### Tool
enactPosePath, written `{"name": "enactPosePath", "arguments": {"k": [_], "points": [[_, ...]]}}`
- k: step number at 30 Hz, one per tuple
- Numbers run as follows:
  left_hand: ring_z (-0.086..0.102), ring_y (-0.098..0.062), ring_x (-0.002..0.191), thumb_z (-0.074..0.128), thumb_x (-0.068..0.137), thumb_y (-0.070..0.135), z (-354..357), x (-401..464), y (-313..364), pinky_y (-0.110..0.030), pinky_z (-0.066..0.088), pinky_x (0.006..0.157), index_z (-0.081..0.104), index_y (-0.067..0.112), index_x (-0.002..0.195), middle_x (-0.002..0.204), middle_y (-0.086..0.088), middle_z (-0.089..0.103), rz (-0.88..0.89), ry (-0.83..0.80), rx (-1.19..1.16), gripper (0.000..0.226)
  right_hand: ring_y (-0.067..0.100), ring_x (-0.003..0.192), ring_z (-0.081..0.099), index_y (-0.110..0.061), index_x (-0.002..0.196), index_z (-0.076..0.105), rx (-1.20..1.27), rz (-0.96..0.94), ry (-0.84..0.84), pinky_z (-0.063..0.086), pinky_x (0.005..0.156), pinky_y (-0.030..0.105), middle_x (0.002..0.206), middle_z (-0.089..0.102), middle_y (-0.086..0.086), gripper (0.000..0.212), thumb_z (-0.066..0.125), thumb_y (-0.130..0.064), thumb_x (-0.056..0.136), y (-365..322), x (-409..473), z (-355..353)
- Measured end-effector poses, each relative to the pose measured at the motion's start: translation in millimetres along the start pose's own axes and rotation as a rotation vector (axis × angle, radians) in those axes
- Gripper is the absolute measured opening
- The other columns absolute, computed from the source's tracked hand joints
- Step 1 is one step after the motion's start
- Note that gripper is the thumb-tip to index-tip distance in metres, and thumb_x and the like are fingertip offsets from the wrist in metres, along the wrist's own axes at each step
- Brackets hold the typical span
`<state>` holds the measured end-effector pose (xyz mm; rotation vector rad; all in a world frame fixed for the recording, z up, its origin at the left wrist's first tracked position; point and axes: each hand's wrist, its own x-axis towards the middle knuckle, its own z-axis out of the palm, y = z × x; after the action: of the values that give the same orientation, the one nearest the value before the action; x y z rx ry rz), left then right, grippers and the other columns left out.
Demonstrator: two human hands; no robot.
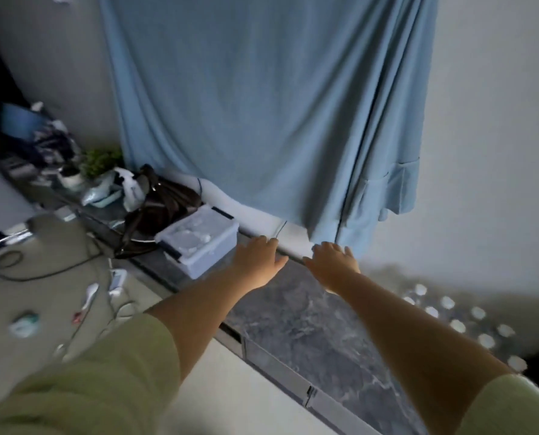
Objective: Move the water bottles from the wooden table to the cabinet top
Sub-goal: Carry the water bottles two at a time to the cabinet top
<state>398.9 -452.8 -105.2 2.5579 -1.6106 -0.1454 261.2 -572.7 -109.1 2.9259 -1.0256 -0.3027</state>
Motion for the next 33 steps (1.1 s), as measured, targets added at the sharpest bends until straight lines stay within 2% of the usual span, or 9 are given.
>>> {"name": "enactPosePath", "arguments": {"k": [2, 5, 9, 12, 15, 21, 28, 33], "points": [[0.051, -0.031, 0.117, 0.034, 0.096, 0.053, -5, -28, -34, -0.048, 0.039, 0.098, 0.048, 0.013, 0.126, 0.125, -0.011, 0.055, -0.108, 0.009, 0.019, 0.052, 0.028, 0.133, 0.038, -0.019, 0.138, 0.041, 0.01, -0.067, 0.01, 0.028, 0.11, 0.046, 0.141, 0.042, 0.009, 0.044, 0.029, -0.04, 0.102, -39, 5, -6], [0.052, -0.034, 0.114, 0.036, 0.096, 0.053, -11, -69, -82, -0.048, 0.038, 0.096, 0.048, 0.012, 0.123, 0.121, -0.014, 0.055, -0.247, 0.046, 0.051, 0.05, 0.028, 0.135, 0.038, -0.019, 0.141, 0.04, 0.063, -0.16, 0.024, 0.025, 0.113, 0.046, 0.145, 0.041, 0.009, 0.049, 0.027, -0.045, 0.101, -99, 10, -17], [0.052, -0.032, 0.117, 0.041, 0.095, 0.051, -24, -141, -145, -0.043, 0.04, 0.094, 0.047, 0.014, 0.129, 0.126, -0.013, 0.055, -0.421, 0.088, 0.038, 0.05, 0.029, 0.134, 0.04, -0.025, 0.143, 0.037, -0.041, -0.364, 0.051, 0.033, 0.108, 0.046, 0.146, 0.041, 0.008, 0.045, 0.031, -0.043, 0.102, -184, 5, -28], [0.048, -0.029, 0.122, 0.038, 0.095, 0.051, -30, -201, -186, -0.045, 0.035, 0.1, 0.044, 0.016, 0.131, 0.13, -0.01, 0.052, -0.55, 0.085, 0.046, 0.05, 0.028, 0.137, 0.037, -0.019, 0.145, 0.035, 0.028, -0.447, 0.041, 0.025, 0.114, 0.047, 0.149, 0.04, 0.009, 0.052, 0.023, -0.047, 0.102, -255, -11, -34], [0.049, -0.029, 0.118, 0.038, 0.095, 0.051, -36, -266, -222, -0.043, 0.034, 0.099, 0.046, 0.017, 0.128, 0.125, -0.01, 0.054, -0.642, 0.102, 0.071, 0.048, 0.027, 0.136, 0.039, -0.019, 0.142, 0.038, 0.066, -0.539, 0.09, 0.024, 0.114, 0.045, 0.146, 0.043, 0.009, 0.052, 0.028, -0.048, 0.101, -325, -37, -37], [0.049, -0.026, 0.119, 0.035, 0.095, 0.053, -55, -402, -292, -0.041, 0.032, 0.102, 0.045, 0.018, 0.128, 0.125, -0.006, 0.054, -0.778, 0.112, 0.134, 0.049, 0.028, 0.132, 0.042, -0.02, 0.138, 0.043, -0.02, -0.703, 0.126, 0.034, 0.108, 0.044, 0.142, 0.046, 0.009, 0.048, 0.027, -0.047, 0.101, -463, -103, -45], [0.042, -0.025, 0.127, 0.033, 0.097, 0.051, -70, -551, -366, -0.044, 0.027, 0.108, 0.038, 0.019, 0.137, 0.137, -0.006, 0.047, -0.994, 0.095, 0.107, 0.052, 0.026, 0.132, 0.04, -0.019, 0.14, 0.04, -0.003, -0.868, 0.084, 0.024, 0.112, 0.048, 0.143, 0.044, 0.007, 0.052, 0.023, -0.05, 0.101, -619, -174, -47], [0.04, -0.027, 0.129, 0.032, 0.097, 0.052, -76, -637, -410, -0.046, 0.028, 0.108, 0.036, 0.02, 0.139, 0.139, -0.007, 0.045, -1.196, 0.095, 0.023, 0.053, 0.026, 0.129, 0.044, -0.017, 0.139, 0.041, -0.032, -1.06, 0.116, 0.028, 0.111, 0.047, 0.14, 0.047, 0.008, 0.051, 0.023, -0.047, 0.102, -716, -219, -51]]}}
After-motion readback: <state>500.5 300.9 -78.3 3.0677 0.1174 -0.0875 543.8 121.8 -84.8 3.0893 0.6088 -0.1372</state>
